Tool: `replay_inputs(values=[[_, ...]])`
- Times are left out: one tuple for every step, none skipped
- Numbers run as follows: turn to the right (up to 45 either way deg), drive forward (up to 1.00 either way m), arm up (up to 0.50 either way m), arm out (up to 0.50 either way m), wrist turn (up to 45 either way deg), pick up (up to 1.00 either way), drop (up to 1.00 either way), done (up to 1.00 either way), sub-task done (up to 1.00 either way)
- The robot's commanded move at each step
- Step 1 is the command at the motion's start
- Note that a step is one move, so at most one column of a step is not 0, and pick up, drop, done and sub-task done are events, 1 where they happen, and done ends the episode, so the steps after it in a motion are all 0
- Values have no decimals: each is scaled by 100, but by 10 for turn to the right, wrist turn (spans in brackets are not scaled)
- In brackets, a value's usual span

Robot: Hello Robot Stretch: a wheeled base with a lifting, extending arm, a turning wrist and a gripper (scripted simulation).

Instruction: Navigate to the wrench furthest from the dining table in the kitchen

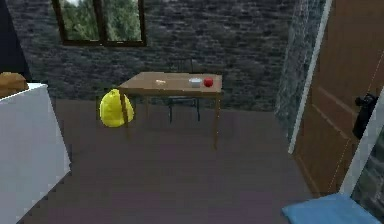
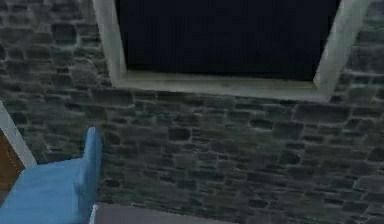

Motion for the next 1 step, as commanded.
replay_inputs(values=[[0,45,0,0,0,0,0,0,0]])
